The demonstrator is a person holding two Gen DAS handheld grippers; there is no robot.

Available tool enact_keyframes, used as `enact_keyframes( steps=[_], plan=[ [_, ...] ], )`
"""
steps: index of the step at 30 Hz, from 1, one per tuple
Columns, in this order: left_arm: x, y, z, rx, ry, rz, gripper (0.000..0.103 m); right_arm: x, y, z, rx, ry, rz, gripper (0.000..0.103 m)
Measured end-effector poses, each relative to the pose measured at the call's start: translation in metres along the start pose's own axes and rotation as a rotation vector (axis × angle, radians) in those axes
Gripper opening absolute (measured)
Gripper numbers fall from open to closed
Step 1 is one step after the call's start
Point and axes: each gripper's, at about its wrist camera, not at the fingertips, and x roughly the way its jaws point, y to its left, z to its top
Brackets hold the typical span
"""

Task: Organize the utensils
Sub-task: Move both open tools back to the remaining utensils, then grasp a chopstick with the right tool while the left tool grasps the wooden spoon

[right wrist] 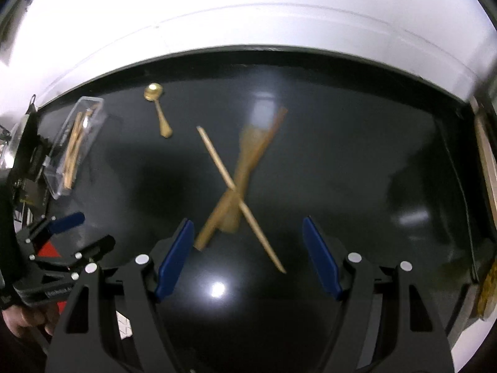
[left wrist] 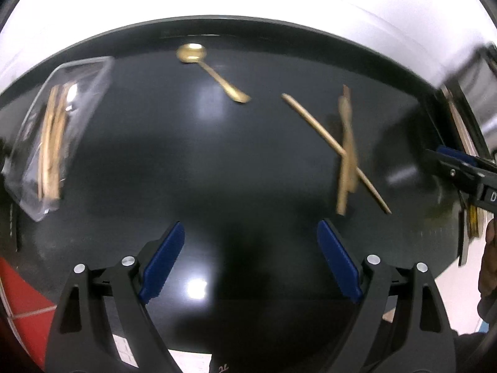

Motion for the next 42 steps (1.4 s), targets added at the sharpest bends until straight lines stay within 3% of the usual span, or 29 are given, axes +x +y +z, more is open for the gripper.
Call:
enact_keyframes(
  steps=[13,20,28,33,37,42],
  plan=[
    [0.038,-0.062,0.004,0.171,0.066,0.018,0.085,0.021,-0.030,-0.028,-0.037,0.076,0.004,0.070],
    [0.081,-0.091,0.016,0.377,0.128,0.005,0.085,0.051,-0.035,-0.026,-0.092,0.140,-0.030,0.070],
    [0.108,-0.092,0.032,0.495,0.124,0.060,0.085,0.082,-0.015,-0.018,-0.233,0.177,-0.031,0.070],
    [0.114,-0.084,0.050,0.528,0.116,0.020,0.085,0.103,0.004,-0.010,-0.390,0.176,-0.067,0.070],
    [0.118,-0.088,0.064,0.609,0.102,-0.015,0.084,0.116,0.007,-0.001,-0.445,0.182,-0.019,0.064],
    [0.120,-0.094,0.080,0.655,0.084,-0.059,0.073,0.122,0.015,0.013,-0.540,0.134,0.025,0.063]
  ],
)
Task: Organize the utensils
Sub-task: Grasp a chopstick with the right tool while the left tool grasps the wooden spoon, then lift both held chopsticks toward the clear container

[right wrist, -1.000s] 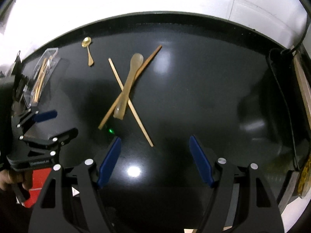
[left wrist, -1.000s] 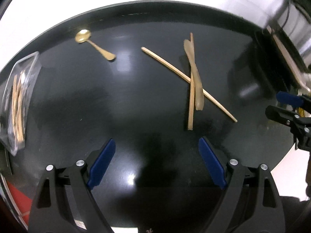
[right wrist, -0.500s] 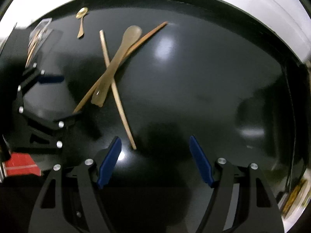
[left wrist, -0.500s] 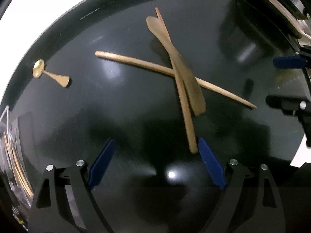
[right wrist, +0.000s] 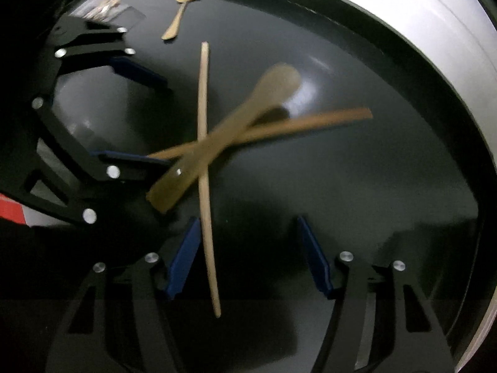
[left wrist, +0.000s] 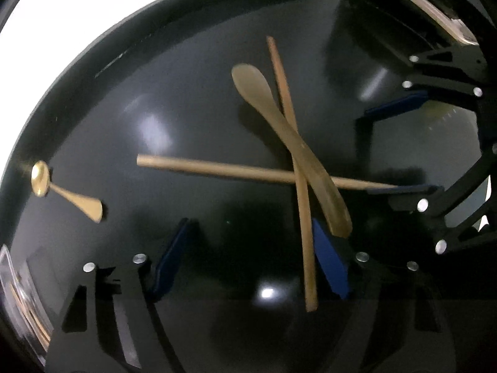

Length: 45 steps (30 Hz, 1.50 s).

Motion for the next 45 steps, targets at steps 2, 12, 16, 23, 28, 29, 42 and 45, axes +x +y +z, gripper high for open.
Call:
enact_keyframes(
  steps=[2,12,16,23,28,29,42,45],
  plan=[
    [0.000,0.001,0.007,0.021,-0.003,-0.006,0.068,0.001,0.001,0.005,-0.029,-0.018,0.009,0.061],
    [-0.007,0.003,0.021,0.026,-0.036,-0.086,0.008,-0.001,0.004,0.017,-0.077,-0.075,0.076,0.010],
    [-0.009,0.007,0.019,-0.017,-0.041,-0.076,0.005,-0.004,0.002,0.013,0.012,-0.049,0.089,0.007],
    [-0.057,0.017,-0.011,-0.265,-0.108,-0.058,0.005,-0.031,-0.031,0.005,0.265,-0.092,0.171,0.007],
    [-0.098,0.019,-0.020,-0.313,-0.168,0.011,0.005,-0.056,-0.036,-0.008,0.319,-0.135,0.152,0.007],
    [-0.106,0.019,-0.021,-0.321,-0.179,0.016,0.005,-0.060,-0.036,-0.009,0.328,-0.144,0.149,0.007],
    [-0.181,0.033,-0.054,-0.467,-0.293,0.109,0.005,-0.115,-0.018,-0.029,0.394,-0.241,0.127,0.007],
    [-0.192,0.036,-0.067,-0.489,-0.309,0.126,0.005,-0.122,-0.007,-0.022,0.393,-0.254,0.133,0.007]
  ],
)
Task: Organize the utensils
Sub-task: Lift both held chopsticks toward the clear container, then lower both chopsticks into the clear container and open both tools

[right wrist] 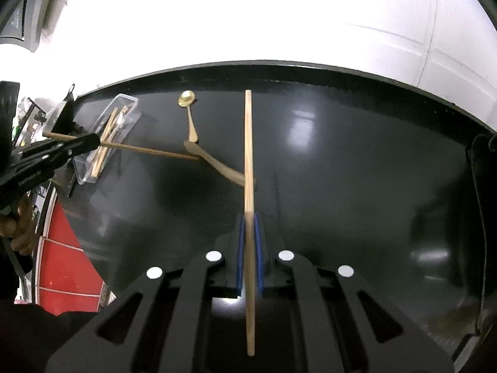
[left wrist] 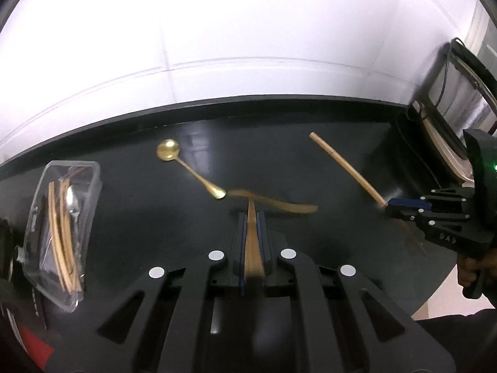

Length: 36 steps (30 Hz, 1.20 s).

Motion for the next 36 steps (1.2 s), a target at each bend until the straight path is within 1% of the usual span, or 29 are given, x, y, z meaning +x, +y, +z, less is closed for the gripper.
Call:
enact_keyframes(
  steps=[2,5,11,16,19,24,28,31,33,36],
  plan=[
    [-0.010,0.008,-0.006,-0.014,-0.013,0.008,0.005,-0.011,0.000,-0.005,-0.006,-0.005,0.004,0.007],
    [-0.026,0.022,-0.012,-0.042,-0.035,0.022,0.005,-0.014,0.014,-0.004,-0.021,-0.012,0.017,0.007],
    [-0.060,0.052,-0.021,-0.088,-0.089,0.055,0.005,-0.011,0.061,0.012,-0.081,-0.023,0.056,0.007],
    [-0.095,0.089,-0.026,-0.133,-0.144,0.102,0.005,0.001,0.117,0.037,-0.146,-0.027,0.104,0.007],
    [-0.111,0.125,-0.033,-0.184,-0.145,0.150,0.005,0.014,0.155,0.054,-0.190,-0.017,0.117,0.007],
    [-0.120,0.182,-0.049,-0.235,-0.137,0.209,0.005,0.041,0.231,0.080,-0.283,0.000,0.148,0.007],
    [-0.122,0.227,-0.055,-0.261,-0.144,0.232,0.005,0.068,0.284,0.102,-0.326,0.016,0.156,0.007],
    [-0.116,0.257,-0.055,-0.271,-0.145,0.254,0.005,0.092,0.314,0.120,-0.331,0.035,0.150,0.007],
    [-0.107,0.278,-0.053,-0.273,-0.135,0.253,0.005,0.109,0.332,0.133,-0.332,0.049,0.136,0.007],
    [-0.090,0.303,-0.048,-0.262,-0.128,0.255,0.005,0.135,0.347,0.149,-0.329,0.081,0.098,0.007]
  ],
)
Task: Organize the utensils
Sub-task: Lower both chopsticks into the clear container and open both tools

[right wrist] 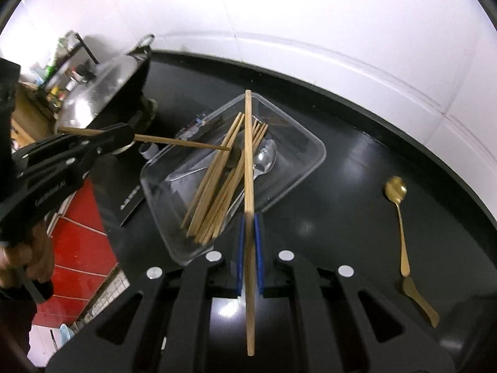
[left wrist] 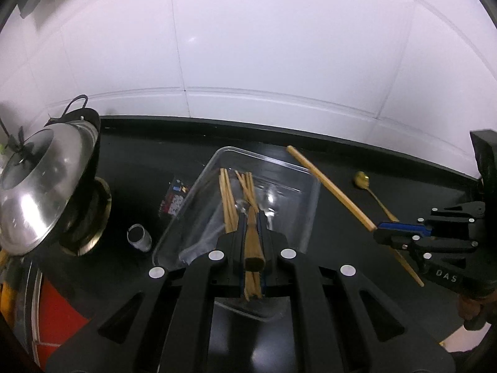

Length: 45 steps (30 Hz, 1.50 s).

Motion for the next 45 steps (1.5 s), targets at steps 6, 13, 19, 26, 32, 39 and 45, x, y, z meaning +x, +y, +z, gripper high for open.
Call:
enact_keyframes(
  steps=[6,13,19,26,32,39,45],
  plan=[
    [0.044,0.016,0.007,0.024,0.010,-0.002,0.005,0.051,-0.001,0.032,0.090,0.074,0.002,0.007],
    [0.089,0.026,0.003,0.004,0.087,-0.023,0.005,0.100,-0.004,0.047,0.196,0.171,0.040,0.007],
    [0.117,0.031,-0.012,-0.010,0.166,-0.025,0.005,0.124,-0.012,0.052,0.285,0.221,0.071,0.007],
    [0.136,0.034,-0.019,-0.021,0.212,-0.033,0.005,0.140,-0.013,0.061,0.358,0.251,0.114,0.007],
    [0.143,0.035,-0.020,-0.024,0.230,-0.031,0.005,0.145,-0.017,0.064,0.391,0.265,0.155,0.009],
    [0.131,0.033,-0.023,-0.016,0.223,0.061,0.087,0.093,-0.044,0.059,0.426,0.136,0.090,0.075],
    [0.093,0.028,-0.025,-0.089,0.237,0.077,0.093,0.040,-0.061,0.023,0.319,0.090,-0.013,0.079]
  ],
)
